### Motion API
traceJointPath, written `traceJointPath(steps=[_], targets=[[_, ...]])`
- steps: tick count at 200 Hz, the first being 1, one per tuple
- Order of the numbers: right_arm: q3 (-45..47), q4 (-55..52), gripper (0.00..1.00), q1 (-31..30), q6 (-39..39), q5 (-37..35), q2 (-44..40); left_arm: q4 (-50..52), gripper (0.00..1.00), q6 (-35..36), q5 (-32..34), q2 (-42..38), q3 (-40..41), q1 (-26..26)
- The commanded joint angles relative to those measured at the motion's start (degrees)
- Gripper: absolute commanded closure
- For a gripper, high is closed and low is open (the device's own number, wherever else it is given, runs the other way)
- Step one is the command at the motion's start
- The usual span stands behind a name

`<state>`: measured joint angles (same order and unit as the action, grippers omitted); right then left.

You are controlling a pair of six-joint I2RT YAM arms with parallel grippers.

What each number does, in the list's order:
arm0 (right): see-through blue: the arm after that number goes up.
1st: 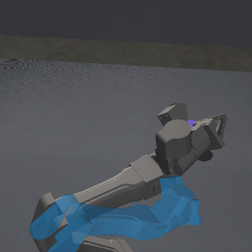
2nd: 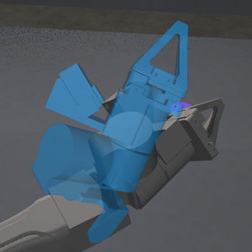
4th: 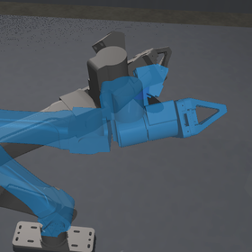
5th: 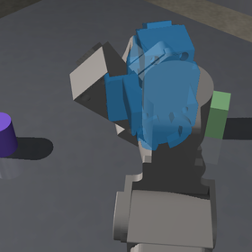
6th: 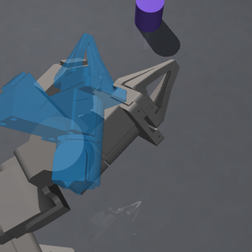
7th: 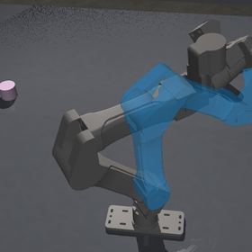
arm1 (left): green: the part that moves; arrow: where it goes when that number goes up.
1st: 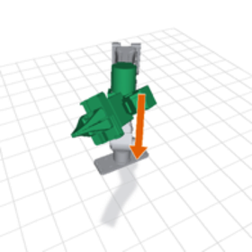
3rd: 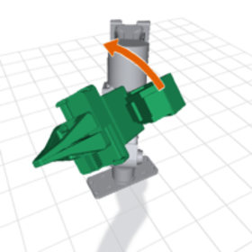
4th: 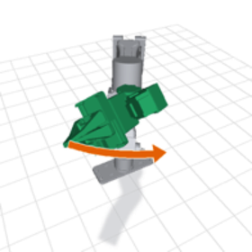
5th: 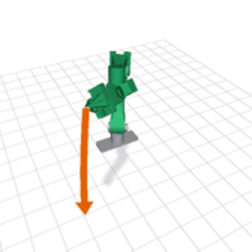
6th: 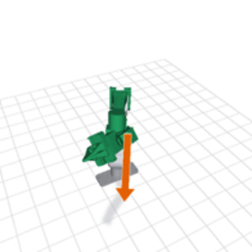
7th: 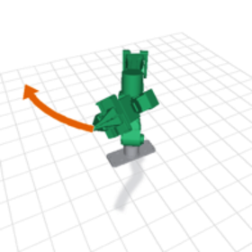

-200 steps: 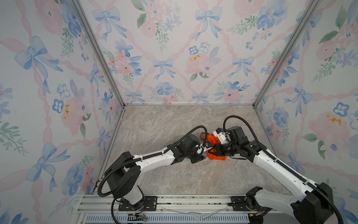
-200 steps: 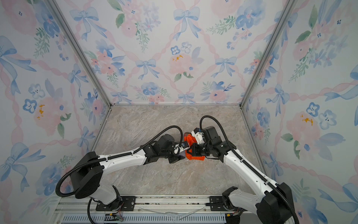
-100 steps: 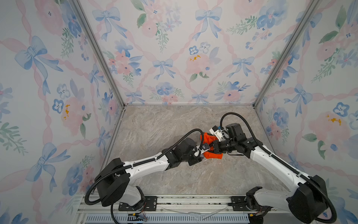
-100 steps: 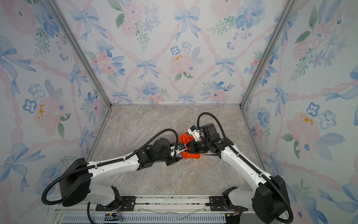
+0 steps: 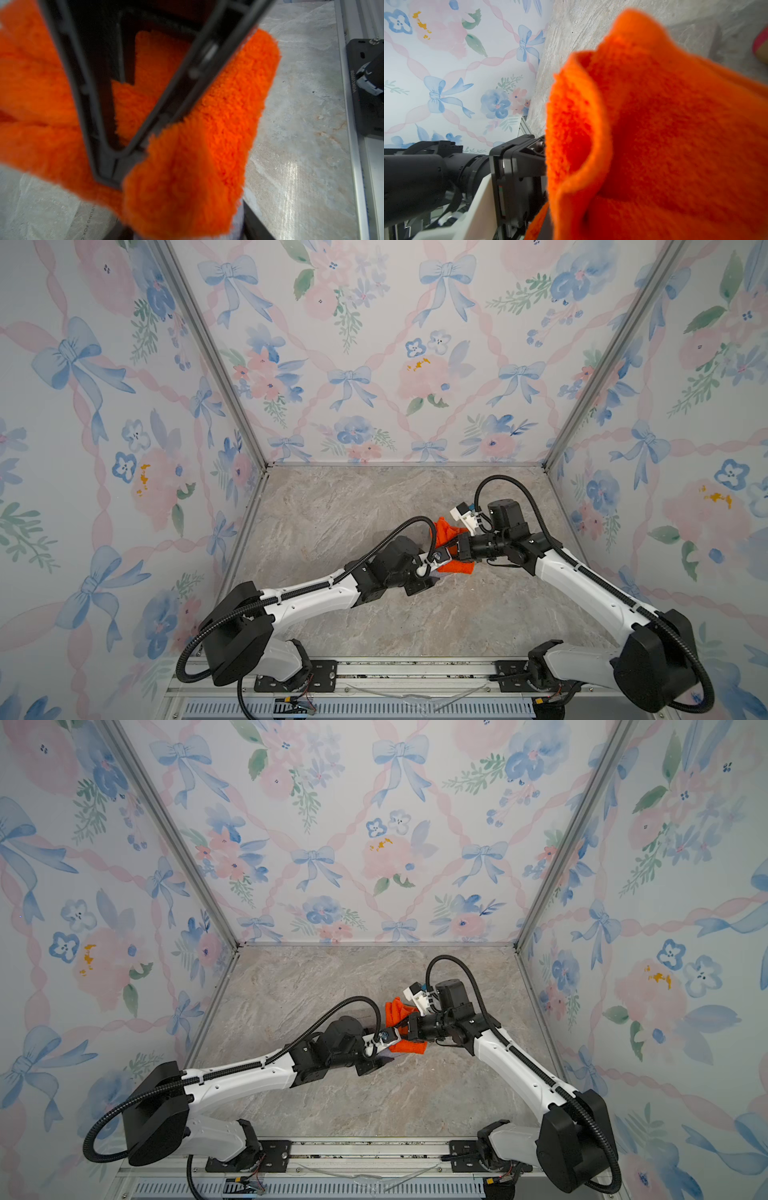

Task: Wipe the eyeglass case
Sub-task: Wipe the dirt from the eyeglass case.

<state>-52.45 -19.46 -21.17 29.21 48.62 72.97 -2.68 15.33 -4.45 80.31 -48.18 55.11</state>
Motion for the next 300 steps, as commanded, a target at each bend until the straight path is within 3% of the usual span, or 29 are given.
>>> traceJointPath(steps=[1, 22, 48, 88, 106, 146, 187, 202, 222, 234, 268, 300], targets=[[0.9, -1.6, 1.0, 5.1, -0.4, 1.0, 0.2, -8.5, 0.87, -0.1, -3.0, -3.9, -0.3, -0.1], [0.5, -0.8, 1.0, 0.3, 0.5, -1.0, 0.0, -9.1, 0.87, -0.7, -3.1, -4.4, 0.2, -1.0], [1.9, 6.3, 1.0, -5.4, 5.0, 2.1, 2.3, -9.9, 0.87, -1.7, -3.2, -4.3, 0.2, -1.5], [-0.8, -4.8, 1.0, 3.8, -2.8, 3.5, 1.8, -9.9, 0.87, -1.4, -3.0, -5.6, 0.8, -1.8], [-1.6, -5.2, 1.0, 3.7, -3.2, 2.6, 1.5, -9.9, 0.87, -1.5, -2.9, -5.9, 0.8, -1.9], [2.1, 12.1, 1.0, -6.9, 10.1, 2.0, 3.6, -10.2, 0.87, -2.2, -2.8, -5.6, 0.4, -2.2], [1.1, -3.2, 1.0, 4.0, -1.2, 2.5, 2.1, -9.6, 0.87, -2.2, -3.0, -7.0, 1.1, -3.0], [0.2, -5.1, 1.0, 1.5, -2.8, 0.4, 1.1, -9.5, 0.87, -2.5, -2.8, -7.5, 1.2, -3.4], [3.0, 5.1, 1.0, -4.0, 3.8, 0.0, 1.2, -10.1, 0.87, -3.0, -2.8, -7.2, 1.1, -3.6], [3.0, 5.0, 1.0, -4.1, 3.7, -0.4, 2.3, -10.2, 0.87, -3.5, -2.8, -7.0, 1.0, -3.7], [2.3, -5.2, 1.0, 5.4, -3.9, -0.9, -0.2, -7.8, 0.86, -5.8, -5.9, -7.2, 0.2, -5.5], [-3.4, -13.7, 1.0, 11.2, -9.5, -1.5, -2.9, -7.1, 0.86, -6.5, -4.8, -8.1, 1.2, -5.8]])
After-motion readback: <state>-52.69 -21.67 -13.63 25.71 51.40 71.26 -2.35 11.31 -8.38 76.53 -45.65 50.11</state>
